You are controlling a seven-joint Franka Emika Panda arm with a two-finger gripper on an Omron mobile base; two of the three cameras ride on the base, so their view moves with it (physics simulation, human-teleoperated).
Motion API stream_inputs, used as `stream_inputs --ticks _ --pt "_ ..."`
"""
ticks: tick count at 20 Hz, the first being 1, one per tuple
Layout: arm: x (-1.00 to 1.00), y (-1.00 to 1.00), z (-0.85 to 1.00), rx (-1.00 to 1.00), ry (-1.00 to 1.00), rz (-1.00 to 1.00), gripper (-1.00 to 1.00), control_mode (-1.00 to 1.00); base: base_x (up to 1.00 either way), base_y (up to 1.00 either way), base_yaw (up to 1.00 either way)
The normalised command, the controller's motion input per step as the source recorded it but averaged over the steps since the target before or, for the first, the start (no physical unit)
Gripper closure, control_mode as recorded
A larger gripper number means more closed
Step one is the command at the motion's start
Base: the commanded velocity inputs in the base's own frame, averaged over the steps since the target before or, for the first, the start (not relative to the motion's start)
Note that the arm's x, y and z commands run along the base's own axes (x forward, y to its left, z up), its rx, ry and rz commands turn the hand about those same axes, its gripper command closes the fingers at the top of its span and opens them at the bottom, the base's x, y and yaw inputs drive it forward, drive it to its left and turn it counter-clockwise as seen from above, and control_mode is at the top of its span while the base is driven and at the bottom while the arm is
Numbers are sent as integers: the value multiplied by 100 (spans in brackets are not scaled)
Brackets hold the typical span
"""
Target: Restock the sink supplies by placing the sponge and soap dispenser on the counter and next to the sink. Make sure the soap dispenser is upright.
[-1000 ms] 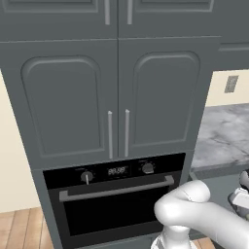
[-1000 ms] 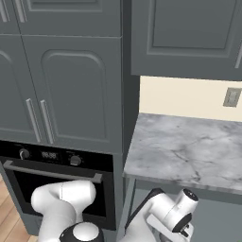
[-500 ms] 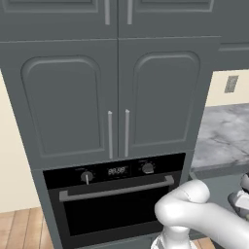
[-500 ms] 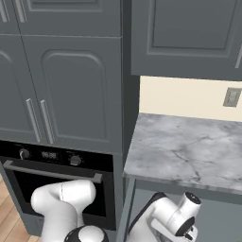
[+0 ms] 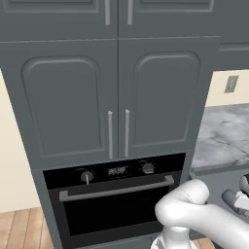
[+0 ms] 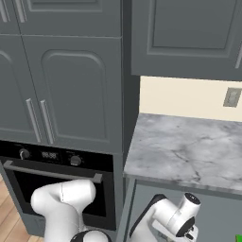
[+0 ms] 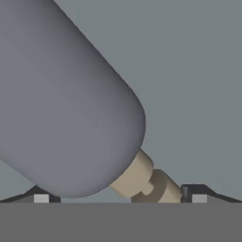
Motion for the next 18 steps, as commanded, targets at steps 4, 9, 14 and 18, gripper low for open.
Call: stream_inputs --ticks 4,9,14,18 --pt "-1 0 -26 -3 0 5 -100 -100 0 0 0" --pt "-5 0 -6 0 0 11 -100 -100 0 0 0" --pt "0 0 0 0 0 15 -100 -100 0 0 0" --pt "0 0 0 0 0 16 -100 -100 0 0 0"
